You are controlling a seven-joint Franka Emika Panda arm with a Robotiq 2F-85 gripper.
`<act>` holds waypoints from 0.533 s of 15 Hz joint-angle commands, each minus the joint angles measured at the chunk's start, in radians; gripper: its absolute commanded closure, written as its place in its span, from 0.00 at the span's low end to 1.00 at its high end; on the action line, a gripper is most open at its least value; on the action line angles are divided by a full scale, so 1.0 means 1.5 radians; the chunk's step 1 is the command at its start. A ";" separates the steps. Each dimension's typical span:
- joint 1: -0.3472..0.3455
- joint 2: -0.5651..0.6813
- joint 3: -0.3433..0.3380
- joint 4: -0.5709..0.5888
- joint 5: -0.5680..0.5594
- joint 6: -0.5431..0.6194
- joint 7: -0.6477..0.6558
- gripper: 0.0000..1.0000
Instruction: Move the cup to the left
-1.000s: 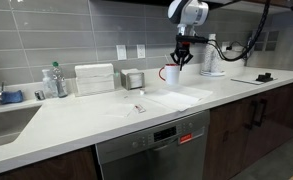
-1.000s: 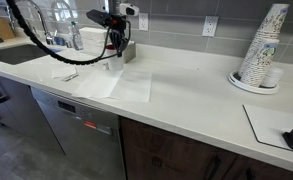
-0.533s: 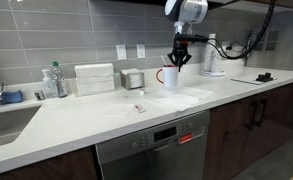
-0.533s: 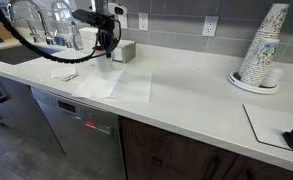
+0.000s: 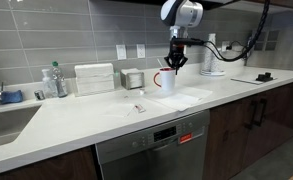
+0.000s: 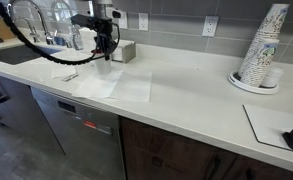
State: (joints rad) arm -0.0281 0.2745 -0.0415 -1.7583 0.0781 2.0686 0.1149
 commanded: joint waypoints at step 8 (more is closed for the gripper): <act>0.024 0.061 0.027 0.000 -0.027 0.117 -0.057 0.98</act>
State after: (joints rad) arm 0.0100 0.3467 -0.0121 -1.7602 0.0432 2.2111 0.0676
